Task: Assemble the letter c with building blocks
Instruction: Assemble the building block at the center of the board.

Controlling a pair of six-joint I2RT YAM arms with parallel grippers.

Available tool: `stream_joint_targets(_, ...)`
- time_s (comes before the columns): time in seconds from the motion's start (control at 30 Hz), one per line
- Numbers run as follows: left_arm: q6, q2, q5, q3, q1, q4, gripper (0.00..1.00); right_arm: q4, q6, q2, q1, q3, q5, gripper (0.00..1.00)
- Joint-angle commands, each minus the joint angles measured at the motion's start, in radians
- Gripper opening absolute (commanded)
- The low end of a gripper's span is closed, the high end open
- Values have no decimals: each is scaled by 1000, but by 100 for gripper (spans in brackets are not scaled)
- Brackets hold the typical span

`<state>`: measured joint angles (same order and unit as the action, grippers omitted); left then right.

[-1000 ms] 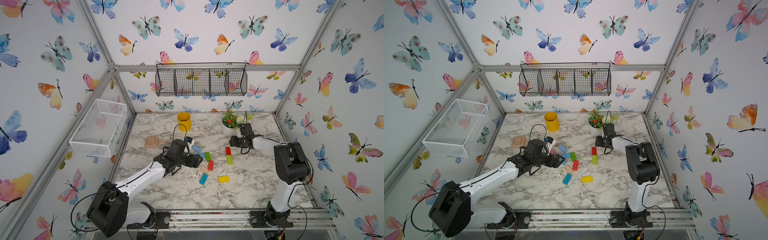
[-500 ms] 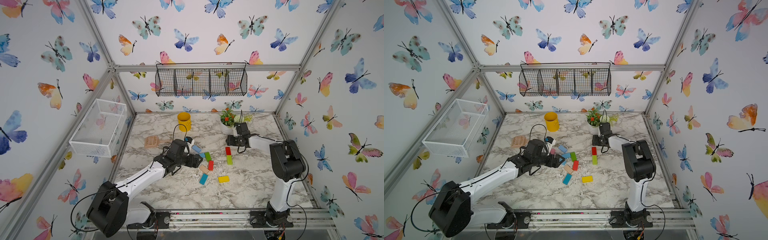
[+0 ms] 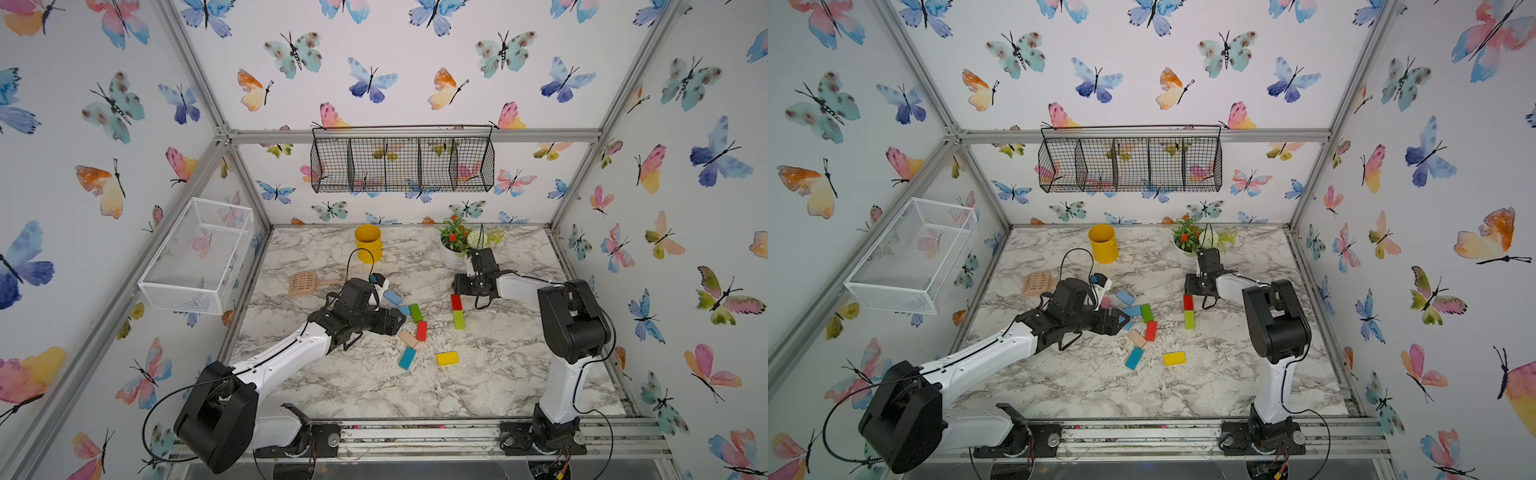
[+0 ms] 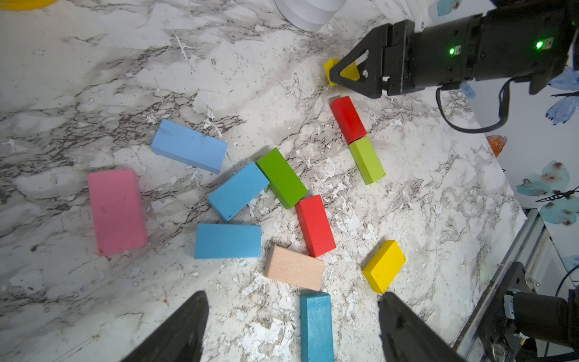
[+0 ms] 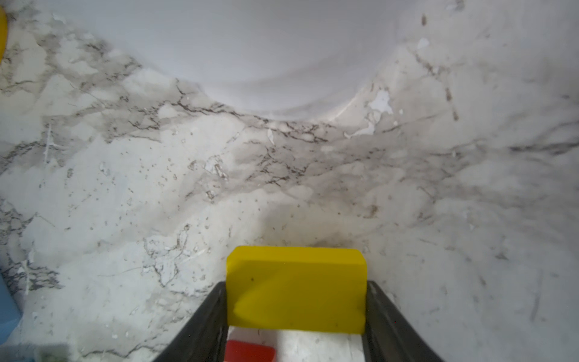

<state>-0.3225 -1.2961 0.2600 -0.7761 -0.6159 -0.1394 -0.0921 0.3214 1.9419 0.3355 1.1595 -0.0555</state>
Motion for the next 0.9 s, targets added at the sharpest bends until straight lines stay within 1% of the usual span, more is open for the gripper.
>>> stream_joint_targets(0.0, 6, -2, 8, -26, -4, -15, 86, 15, 22, -46, 7, -19, 14, 50)
stream_joint_targets(0.2, 6, 1, 5, -25, -5, -16, 86, 15, 21, -74, 7, -31, 26, 50)
stream_joint_targets(0.47, 5, 6, 6, -23, -6, -16, 86, 7, 18, -38, 7, -11, 16, 51)
stream_joint_targets(0.7, 4, 7, 2, -22, -5, -16, 86, 38, 29, -32, 15, -33, 14, 52)
stream_joint_targets(0.87, 6, 8, 4, -23, -5, -16, 86, 27, 39, -14, 23, -21, 17, 53)
